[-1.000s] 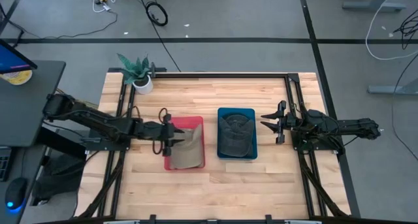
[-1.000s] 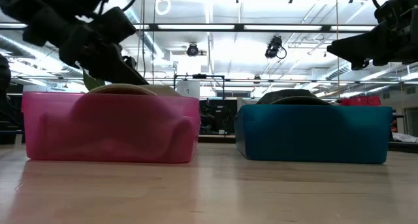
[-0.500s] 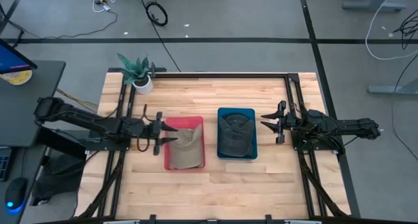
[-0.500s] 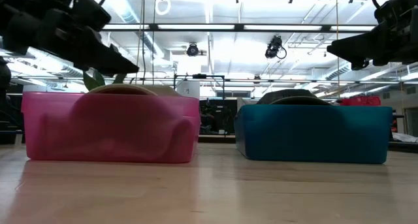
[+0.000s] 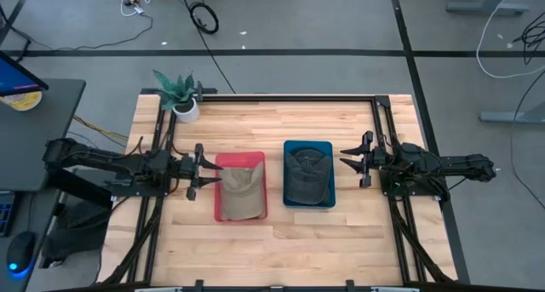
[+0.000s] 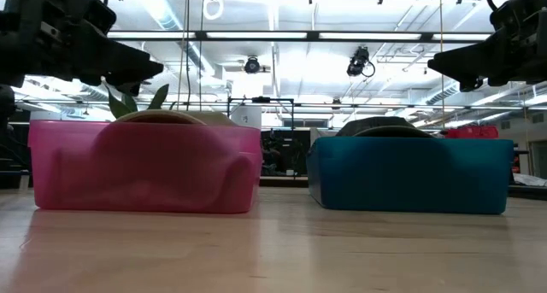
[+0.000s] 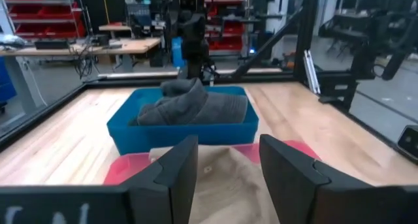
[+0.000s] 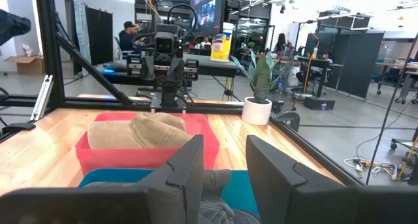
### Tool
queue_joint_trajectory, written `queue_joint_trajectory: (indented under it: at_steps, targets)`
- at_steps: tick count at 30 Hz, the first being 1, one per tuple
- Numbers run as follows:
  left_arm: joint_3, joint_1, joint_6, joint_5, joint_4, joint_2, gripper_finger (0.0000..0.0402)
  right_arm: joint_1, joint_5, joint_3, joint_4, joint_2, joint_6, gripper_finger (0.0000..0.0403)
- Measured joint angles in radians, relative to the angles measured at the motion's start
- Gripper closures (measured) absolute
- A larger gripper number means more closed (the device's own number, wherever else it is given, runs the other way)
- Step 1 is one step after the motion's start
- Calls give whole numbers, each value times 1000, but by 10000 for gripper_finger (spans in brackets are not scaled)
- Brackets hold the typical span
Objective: Pick & Place hat
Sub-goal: Return to Home Position
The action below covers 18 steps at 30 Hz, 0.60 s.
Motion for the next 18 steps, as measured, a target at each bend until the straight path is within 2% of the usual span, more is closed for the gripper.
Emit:
queue_joint_trajectory:
  at_steps: [18]
  targets:
    - [-7,15,1,11,-178,-247,232,0,0,0,0,0,0,285]
